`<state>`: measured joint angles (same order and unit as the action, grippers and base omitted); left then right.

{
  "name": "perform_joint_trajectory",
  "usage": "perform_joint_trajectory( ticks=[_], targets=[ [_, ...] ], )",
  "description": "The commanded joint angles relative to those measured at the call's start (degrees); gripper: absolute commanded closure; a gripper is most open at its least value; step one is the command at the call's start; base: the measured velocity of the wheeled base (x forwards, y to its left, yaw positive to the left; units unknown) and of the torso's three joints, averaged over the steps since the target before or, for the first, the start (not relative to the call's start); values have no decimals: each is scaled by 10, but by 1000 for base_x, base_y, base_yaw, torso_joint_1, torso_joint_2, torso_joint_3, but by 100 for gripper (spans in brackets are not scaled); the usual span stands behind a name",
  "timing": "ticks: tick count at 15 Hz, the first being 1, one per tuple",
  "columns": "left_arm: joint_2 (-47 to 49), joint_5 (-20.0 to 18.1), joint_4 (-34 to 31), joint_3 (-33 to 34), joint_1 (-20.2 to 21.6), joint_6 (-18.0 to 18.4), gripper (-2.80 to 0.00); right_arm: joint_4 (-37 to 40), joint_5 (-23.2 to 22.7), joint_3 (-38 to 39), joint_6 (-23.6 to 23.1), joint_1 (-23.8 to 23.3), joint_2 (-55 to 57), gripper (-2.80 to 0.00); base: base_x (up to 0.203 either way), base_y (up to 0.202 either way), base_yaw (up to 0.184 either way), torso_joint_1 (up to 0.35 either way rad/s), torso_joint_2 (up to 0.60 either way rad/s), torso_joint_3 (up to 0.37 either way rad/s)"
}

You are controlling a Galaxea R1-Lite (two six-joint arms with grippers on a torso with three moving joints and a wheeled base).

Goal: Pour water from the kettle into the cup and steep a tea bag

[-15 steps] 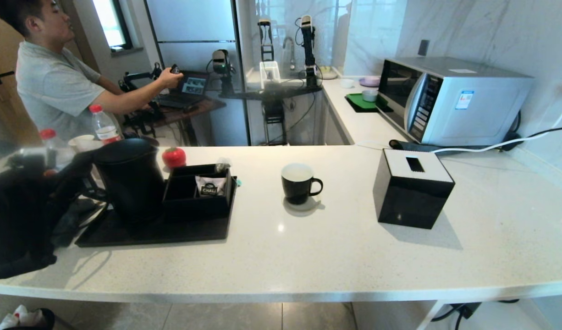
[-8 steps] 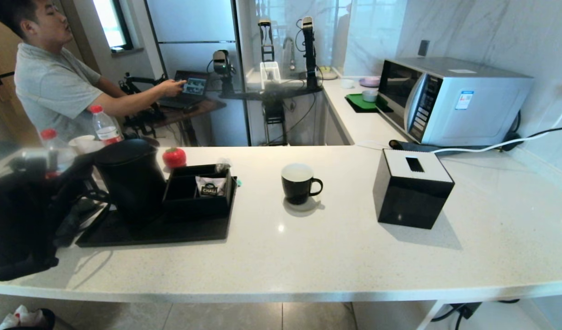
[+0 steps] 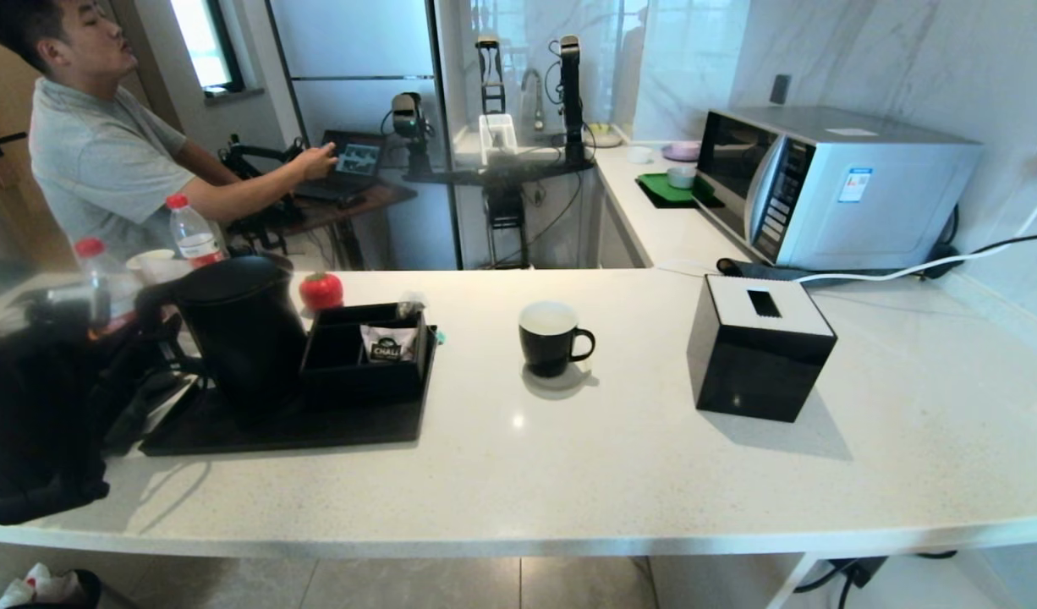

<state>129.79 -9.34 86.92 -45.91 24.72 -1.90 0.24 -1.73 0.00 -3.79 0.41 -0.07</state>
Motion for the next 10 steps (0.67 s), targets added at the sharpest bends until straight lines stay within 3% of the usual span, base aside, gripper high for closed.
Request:
perform_joint_trajectory(
  ticks=[1,10],
  targets=[
    [3,0,30,2,1,1,-280,0,0,0,0,0,1,0,0,0,0,0,0,0],
    [1,-9,30,8,4,1,-280,0,0,0,-1,0,1,0,0,0,0,0,0,0]
  ],
)
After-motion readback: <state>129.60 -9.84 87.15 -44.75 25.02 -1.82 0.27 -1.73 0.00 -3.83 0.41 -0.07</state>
